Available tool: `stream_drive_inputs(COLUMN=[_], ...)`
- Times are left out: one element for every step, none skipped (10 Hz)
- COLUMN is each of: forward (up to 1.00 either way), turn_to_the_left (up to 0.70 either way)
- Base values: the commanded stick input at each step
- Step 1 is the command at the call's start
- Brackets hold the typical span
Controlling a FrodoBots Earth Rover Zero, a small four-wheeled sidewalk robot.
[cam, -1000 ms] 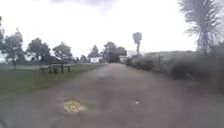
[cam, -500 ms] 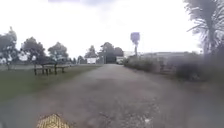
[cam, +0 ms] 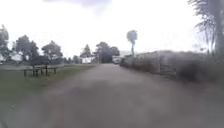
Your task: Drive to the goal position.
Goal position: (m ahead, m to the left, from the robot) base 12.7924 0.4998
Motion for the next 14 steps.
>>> stream_drive_inputs(forward=[1.00, 1.00, 1.00, 1.00, 1.00, 1.00, 1.00, 1.00, 1.00, 1.00, 1.00, 1.00, 1.00, 1.00], turn_to_the_left=[0.00, 0.00, 0.00, 0.00, 0.00, 0.00, 0.00, 0.00, 0.00, 0.00, 0.00, 0.00, 0.00, 0.00])
